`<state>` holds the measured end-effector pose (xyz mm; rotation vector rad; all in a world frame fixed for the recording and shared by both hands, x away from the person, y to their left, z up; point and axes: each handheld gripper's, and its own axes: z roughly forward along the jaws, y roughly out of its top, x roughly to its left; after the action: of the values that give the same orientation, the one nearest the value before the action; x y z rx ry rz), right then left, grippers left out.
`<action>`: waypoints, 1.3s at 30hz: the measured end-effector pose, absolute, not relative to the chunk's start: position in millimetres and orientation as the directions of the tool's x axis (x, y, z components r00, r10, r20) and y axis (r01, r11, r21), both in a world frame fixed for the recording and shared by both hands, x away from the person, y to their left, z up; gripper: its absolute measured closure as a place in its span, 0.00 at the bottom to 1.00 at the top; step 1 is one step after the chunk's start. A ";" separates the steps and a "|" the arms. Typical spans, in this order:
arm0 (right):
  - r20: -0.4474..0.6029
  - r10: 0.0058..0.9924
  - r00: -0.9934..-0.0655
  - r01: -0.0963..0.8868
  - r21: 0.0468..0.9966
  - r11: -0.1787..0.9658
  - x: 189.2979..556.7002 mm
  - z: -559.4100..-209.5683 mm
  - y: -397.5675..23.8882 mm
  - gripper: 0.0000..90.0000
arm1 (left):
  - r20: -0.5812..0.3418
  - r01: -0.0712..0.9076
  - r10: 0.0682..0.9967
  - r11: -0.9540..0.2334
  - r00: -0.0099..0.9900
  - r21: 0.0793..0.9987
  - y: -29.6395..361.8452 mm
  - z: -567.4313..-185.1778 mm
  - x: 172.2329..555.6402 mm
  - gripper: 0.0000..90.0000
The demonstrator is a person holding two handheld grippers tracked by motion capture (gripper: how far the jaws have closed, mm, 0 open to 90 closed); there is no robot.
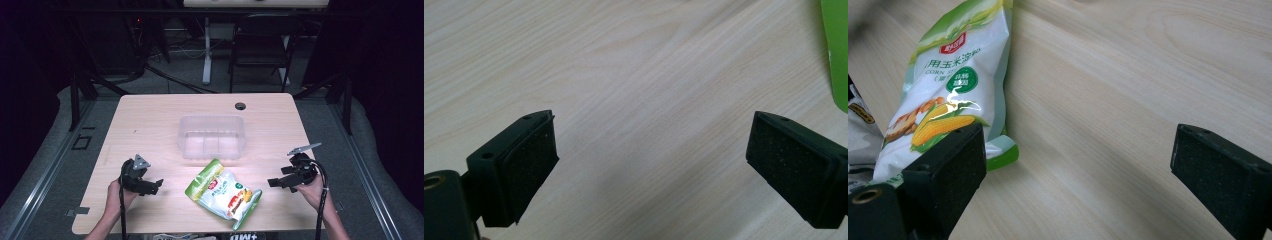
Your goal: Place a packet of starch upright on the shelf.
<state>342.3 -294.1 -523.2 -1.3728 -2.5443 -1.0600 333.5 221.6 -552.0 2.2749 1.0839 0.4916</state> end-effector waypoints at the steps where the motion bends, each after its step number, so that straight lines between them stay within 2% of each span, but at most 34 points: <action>1: 0.352 0.718 -0.600 0.756 0.542 0.366 342.1 -523.3 -292.1 0.08 | 0.083 0.584 0.792 -0.512 0.605 0.630 221.6 -552.0 333.5 0.06; 18: 0.325 0.660 -0.678 0.705 0.543 0.457 344.5 -515.9 -255.1 0.08 | 0.088 0.586 0.796 -0.510 0.599 0.630 220.7 -552.9 332.7 0.06; 39: 0.283 0.574 -0.768 0.626 0.517 0.583 371.6 -513.1 -173.6 0.15 | 0.087 0.585 0.794 -0.512 0.602 0.629 220.2 -553.5 332.5 0.06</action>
<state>371.6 -173.6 -513.1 -1.0332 -2.7185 -0.9400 332.5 220.2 -553.5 2.2756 1.0871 0.4978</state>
